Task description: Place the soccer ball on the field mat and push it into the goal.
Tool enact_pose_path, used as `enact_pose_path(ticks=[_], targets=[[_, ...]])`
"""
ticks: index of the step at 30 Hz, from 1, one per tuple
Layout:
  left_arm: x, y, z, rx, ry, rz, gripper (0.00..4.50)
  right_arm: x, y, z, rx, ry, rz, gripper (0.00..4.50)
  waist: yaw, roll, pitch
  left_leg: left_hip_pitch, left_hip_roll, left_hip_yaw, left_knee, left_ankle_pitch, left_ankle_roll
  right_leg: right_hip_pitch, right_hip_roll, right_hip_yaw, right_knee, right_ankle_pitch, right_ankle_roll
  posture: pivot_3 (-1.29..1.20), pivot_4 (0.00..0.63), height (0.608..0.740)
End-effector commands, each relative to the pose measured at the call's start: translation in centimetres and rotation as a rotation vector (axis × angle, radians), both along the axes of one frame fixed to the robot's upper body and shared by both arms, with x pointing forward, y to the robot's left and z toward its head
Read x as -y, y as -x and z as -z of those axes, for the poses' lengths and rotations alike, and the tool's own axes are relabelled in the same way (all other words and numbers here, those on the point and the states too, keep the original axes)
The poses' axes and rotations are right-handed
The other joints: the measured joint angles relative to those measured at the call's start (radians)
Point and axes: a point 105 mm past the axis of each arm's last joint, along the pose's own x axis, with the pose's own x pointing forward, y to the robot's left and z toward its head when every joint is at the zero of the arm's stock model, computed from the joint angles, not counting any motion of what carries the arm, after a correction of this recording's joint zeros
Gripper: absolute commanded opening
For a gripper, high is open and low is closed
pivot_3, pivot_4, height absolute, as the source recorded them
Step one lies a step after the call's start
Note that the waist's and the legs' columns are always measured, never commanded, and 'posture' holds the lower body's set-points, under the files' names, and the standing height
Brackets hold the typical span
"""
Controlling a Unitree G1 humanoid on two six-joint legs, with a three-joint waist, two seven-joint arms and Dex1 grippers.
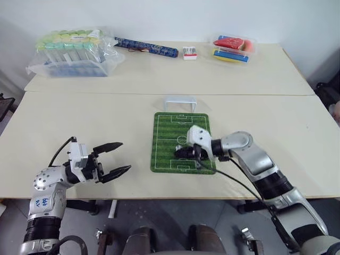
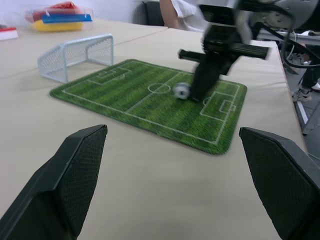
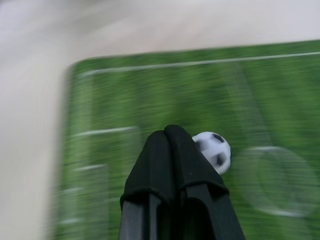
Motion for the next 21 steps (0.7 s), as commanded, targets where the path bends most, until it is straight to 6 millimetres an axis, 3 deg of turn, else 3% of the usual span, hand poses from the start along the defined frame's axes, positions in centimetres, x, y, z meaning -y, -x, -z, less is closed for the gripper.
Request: enact_pose_path(ticks=[1, 5, 9, 12, 15, 21], targets=[[-0.5, -0.7, -0.8, 0.03, 0.009, -0.033, 4.5, 2.9, -4.0, -6.0, 0.216, -0.098, 0.198, 0.03, -0.001, 0.001, 0.001, 0.0, 0.0, 0.0, 0.0, 0.0, 0.0, 0.0, 0.0, 0.0, 0.0, 0.0, 0.0, 0.0, 0.15, 0.74], [-0.8, -1.5, -1.3, 0.047, 0.036, -0.07, 4.5, 4.0, -4.6, -10.4, 0.318, -0.199, 0.22, 0.03, -0.002, 0.002, 0.001, 0.0, 0.001, -0.001, -0.002, 0.0, 0.0, -0.001, 0.001, -0.001, 0.0, 0.0, 0.0, 0.0, 0.15, 0.74], [-0.9, -2.3, -1.9, 0.067, 0.066, -0.109, 4.5, 5.7, -3.7, -10.5, 0.305, -0.189, 0.192, 0.03, 0.001, 0.002, 0.001, 0.0, 0.0, -0.001, -0.003, 0.0, 0.0, -0.001, 0.001, -0.001, 0.0, 0.0, 0.0, 0.0, 0.15, 0.74], [-1.2, -2.7, -2.5, 0.095, 0.097, -0.147, 4.5, 8.4, -2.7, -8.9, 0.263, -0.134, 0.19, 0.03, 0.004, 0.002, 0.002, -0.001, 0.0, -0.002, -0.003, 0.0, 0.0, 0.0, 0.001, -0.001, 0.0, 0.0, 0.0, 0.0, 0.15, 0.74], [-1.5, -2.8, -3.0, 0.11, 0.117, -0.171, 4.5, 10.3, -1.2, -7.8, 0.231, -0.122, 0.152, 0.56, 0.002, 0.001, 0.002, -0.001, -0.001, -0.002, -0.002, 0.0, 0.0, 0.0, 0.001, -0.001, -0.001, 0.0, 0.0, 0.0, 0.15, 0.74], [-2.8, -1.5, -3.4, 0.115, 0.107, -0.229, 4.5, 14.9, 1.9, -4.9, 0.101, -0.103, 0.122, 2.45, -0.005, 0.002, 0.003, 0.0, 0.0, 0.001, -0.002, 0.0, 0.0, 0.0, 0.001, 0.001, -0.001, 0.0, 0.0, 0.0, 0.15, 0.74]])
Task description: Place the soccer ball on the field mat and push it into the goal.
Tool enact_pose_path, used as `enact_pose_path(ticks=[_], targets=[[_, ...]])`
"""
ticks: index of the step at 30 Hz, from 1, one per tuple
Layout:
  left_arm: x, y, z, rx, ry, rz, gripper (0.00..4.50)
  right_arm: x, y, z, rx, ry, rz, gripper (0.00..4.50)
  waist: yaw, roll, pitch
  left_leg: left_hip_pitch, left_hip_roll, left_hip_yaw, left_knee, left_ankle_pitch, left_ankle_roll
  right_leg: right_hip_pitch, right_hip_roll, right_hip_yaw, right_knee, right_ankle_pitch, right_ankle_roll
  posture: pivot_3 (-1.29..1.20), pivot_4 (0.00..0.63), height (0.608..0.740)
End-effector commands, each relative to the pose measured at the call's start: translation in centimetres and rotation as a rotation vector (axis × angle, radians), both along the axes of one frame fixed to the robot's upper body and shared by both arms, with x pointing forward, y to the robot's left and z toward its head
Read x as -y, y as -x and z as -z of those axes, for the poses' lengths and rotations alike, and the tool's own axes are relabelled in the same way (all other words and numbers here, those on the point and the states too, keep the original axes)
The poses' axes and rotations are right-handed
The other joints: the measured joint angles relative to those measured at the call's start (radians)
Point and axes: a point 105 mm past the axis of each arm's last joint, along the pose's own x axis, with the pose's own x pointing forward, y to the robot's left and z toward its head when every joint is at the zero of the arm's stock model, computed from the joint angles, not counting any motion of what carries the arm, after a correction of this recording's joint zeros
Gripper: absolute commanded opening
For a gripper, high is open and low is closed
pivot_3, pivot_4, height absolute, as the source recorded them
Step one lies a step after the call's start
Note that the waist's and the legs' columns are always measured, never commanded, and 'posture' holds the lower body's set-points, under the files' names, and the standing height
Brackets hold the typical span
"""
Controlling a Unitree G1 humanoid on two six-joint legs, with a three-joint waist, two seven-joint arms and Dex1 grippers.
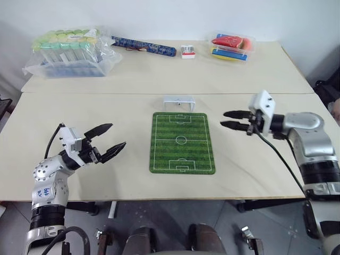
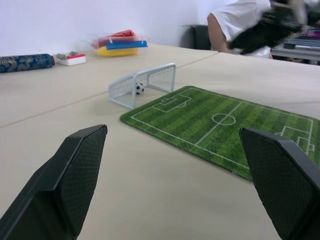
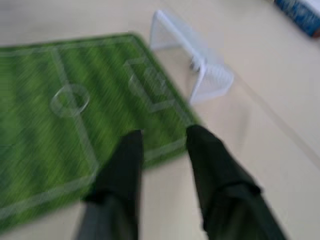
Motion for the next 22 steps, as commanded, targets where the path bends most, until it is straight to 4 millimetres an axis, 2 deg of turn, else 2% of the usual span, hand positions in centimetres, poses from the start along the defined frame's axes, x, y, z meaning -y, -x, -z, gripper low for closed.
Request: enact_pose_path(ticks=[1, 6, 11, 14, 18, 22], targets=[[-1.5, 1.2, -1.4, 0.034, 0.003, -0.051, 4.5, 2.1, 2.0, -0.7, 0.014, -0.018, -0.062, 2.79, 0.0, 0.0, 0.0, 0.0, 0.0, 0.0, 0.0, 0.0, 0.0, 0.0, 0.0, 0.0, 0.0, 0.0, 0.0, 0.0, 0.15, 0.74], [-3.1, 2.7, -1.5, -0.026, -0.026, -0.102, 4.5, 4.8, 2.8, 0.2, 0.045, -0.003, -0.042, 4.39, 0.004, 0.0, 0.001, 0.0, 0.002, 0.0, 0.002, 0.0, 0.0, 0.001, 0.0, 0.001, 0.0, 0.0, 0.0, 0.0, 0.15, 0.74], [-5.0, 4.1, -1.7, -0.047, -0.048, -0.164, 4.5, 6.6, 3.1, 0.8, 0.019, -0.008, 0.004, 4.45, 0.005, 0.001, 0.001, 0.001, 0.005, 0.0, 0.002, 0.0, 0.0, 0.001, -0.001, 0.001, 0.0, 0.0, 0.0, 0.0, 0.15, 0.74], [-5.9, 4.8, -1.4, -0.076, -0.058, -0.187, 4.5, 6.7, 3.7, -0.4, 0.049, -0.171, -0.029, 4.45, 0.007, 0.001, 0.001, 0.001, 0.005, 0.0, 0.002, 0.0, 0.0, 0.001, -0.001, 0.001, 0.0, 0.0, 0.0, 0.0, 0.15, 0.74], [-6.1, 4.5, -1.5, -0.079, -0.035, -0.209, 4.5, 7.1, 3.8, 1.0, -0.014, -0.114, 0.03, 4.45, 0.01, 0.001, 0.001, 0.001, 0.005, -0.001, 0.002, 0.0, 0.0, 0.002, -0.001, 0.001, 0.0, 0.0, 0.0, 0.0, 0.15, 0.74], [-5.7, 4.2, -1.3, -0.078, -0.042, -0.219, 4.5, 6.9, 4.1, 1.7, -0.017, -0.157, 0.124, 4.45, 0.009, 0.001, 0.001, 0.001, 0.005, -0.001, 0.002, 0.0, 0.0, 0.002, -0.001, 0.001, 0.0, 0.0, 0.0, 0.0, 0.15, 0.74]])
